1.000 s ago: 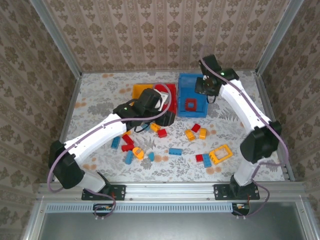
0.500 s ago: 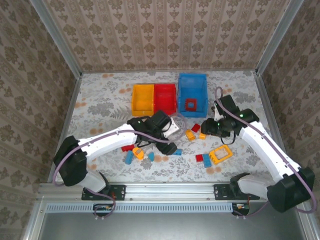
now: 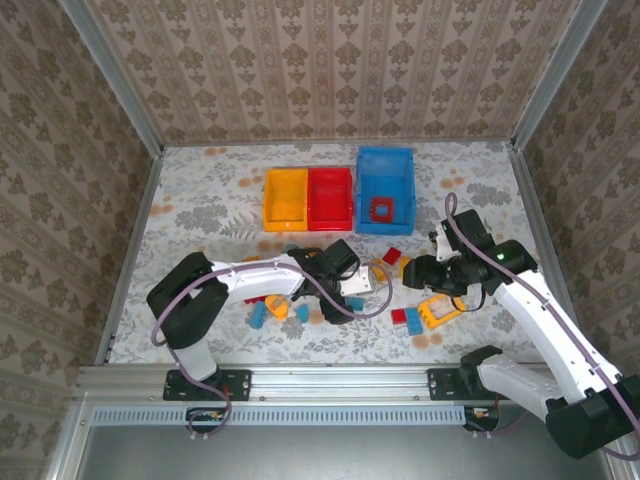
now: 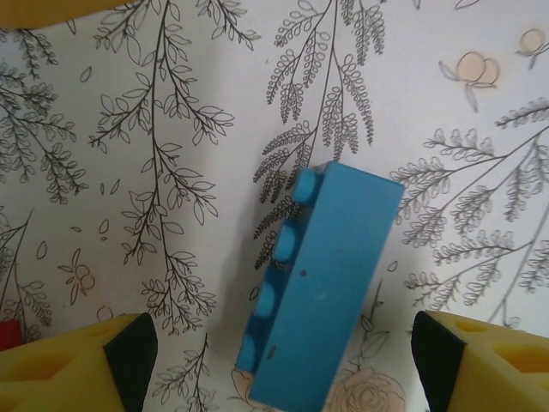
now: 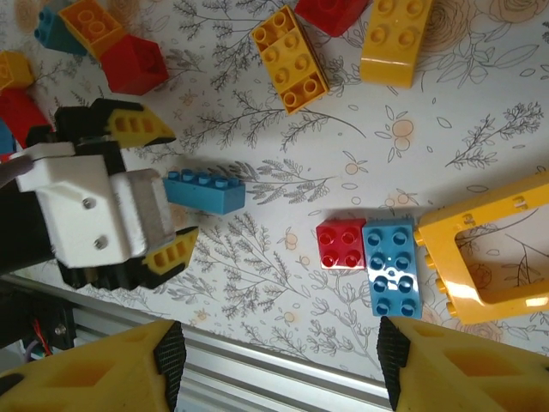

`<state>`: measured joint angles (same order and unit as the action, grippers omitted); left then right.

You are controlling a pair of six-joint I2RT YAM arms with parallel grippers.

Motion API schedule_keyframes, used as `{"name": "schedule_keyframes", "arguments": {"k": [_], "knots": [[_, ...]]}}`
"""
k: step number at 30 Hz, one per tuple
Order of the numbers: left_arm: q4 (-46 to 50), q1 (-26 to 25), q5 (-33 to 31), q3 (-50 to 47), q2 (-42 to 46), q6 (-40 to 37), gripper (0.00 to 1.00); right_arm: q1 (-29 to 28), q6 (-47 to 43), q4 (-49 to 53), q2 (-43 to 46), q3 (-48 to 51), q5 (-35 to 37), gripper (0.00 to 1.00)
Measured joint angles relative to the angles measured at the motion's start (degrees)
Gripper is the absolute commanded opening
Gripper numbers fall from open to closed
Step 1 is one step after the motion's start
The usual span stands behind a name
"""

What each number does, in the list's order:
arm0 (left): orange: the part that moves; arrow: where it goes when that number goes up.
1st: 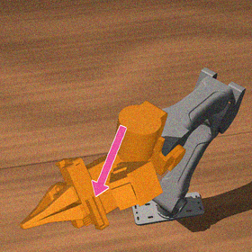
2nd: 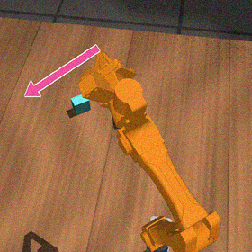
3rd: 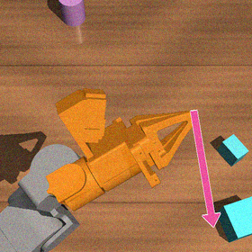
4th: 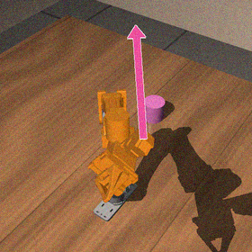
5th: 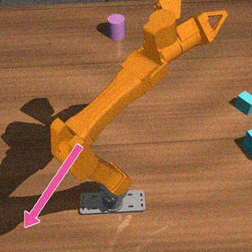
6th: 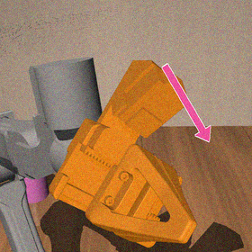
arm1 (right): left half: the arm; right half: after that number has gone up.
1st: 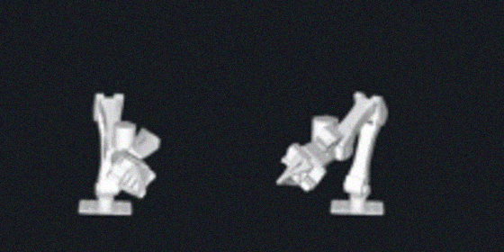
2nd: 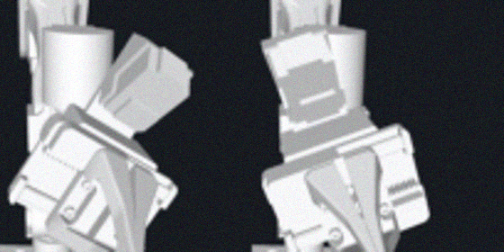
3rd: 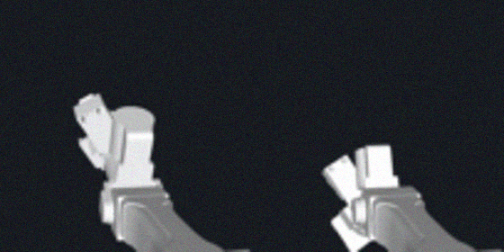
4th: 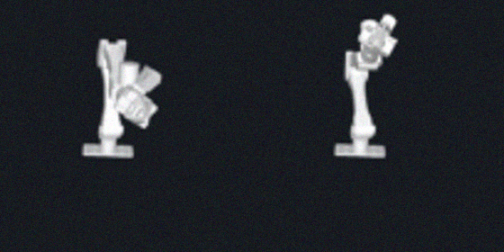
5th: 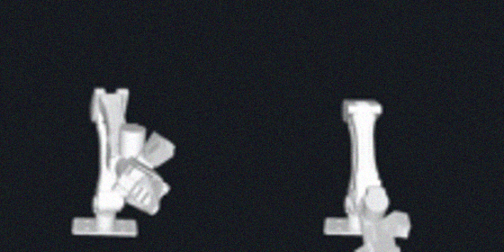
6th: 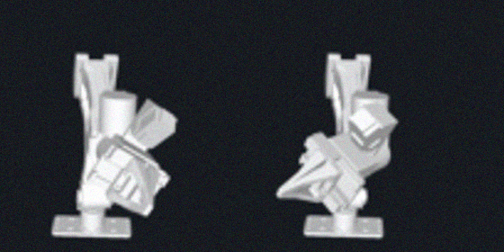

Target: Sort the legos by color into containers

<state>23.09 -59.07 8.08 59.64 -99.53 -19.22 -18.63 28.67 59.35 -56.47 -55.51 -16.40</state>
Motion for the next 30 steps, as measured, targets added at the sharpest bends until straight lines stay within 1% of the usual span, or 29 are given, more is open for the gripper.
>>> {"name": "schedule_keyframes", "arguments": {"k": [11,14,17,20,26,30], "knots": [[-1.7,-1.0,0.4,1.0,0.0,-0.5,0.84,0.0,1.2,1.1,1.3,0.6,0.8,0.65],[-1.7,-2.6,1.4,4.9,0.0,0.2,0.84,0.4,2.2,2.1,1.8,0.0,4.2,0.65],[-2.8,-4.7,2.2,10.5,-0.8,1.8,0.82,2.0,3.7,3.9,3.4,-3.3,9.1,0.62],[-5.0,-7.0,2.3,16.0,-4.1,3.7,0.79,4.1,5.9,5.9,5.0,-9.4,14.8,0.58],[-5.6,-10.6,0.9,27.3,-16.3,7.7,0.73,5.2,9.1,9.4,6.4,-21.1,23.4,0.58],[-5.3,-11.4,0.3,34.7,-23.9,10.8,0.71,5.2,9.8,11.8,7.7,-27.3,27.4,0.59]]}}
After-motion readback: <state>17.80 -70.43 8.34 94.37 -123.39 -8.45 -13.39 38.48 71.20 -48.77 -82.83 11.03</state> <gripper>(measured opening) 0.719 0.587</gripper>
